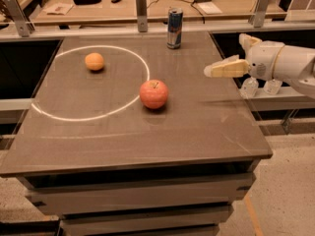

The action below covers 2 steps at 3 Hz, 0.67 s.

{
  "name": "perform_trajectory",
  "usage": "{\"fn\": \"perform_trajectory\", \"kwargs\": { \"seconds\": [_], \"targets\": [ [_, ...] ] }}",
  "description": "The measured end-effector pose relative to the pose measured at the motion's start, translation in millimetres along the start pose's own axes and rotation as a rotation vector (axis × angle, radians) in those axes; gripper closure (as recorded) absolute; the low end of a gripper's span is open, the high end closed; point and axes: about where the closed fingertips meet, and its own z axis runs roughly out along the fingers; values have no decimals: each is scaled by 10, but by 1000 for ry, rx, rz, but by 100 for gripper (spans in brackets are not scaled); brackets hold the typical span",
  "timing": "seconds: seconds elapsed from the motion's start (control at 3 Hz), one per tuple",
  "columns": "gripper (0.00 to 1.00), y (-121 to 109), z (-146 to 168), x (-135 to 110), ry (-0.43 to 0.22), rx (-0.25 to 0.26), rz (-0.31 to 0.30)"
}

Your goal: Move redbull can near orange

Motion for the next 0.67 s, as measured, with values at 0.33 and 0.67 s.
{"fn": "perform_trajectory", "kwargs": {
  "seconds": [0.33,0.67],
  "targets": [
    [0,-215,397,28,22,-7,-33],
    [0,-452,822,60,86,20,-72]
  ]
}}
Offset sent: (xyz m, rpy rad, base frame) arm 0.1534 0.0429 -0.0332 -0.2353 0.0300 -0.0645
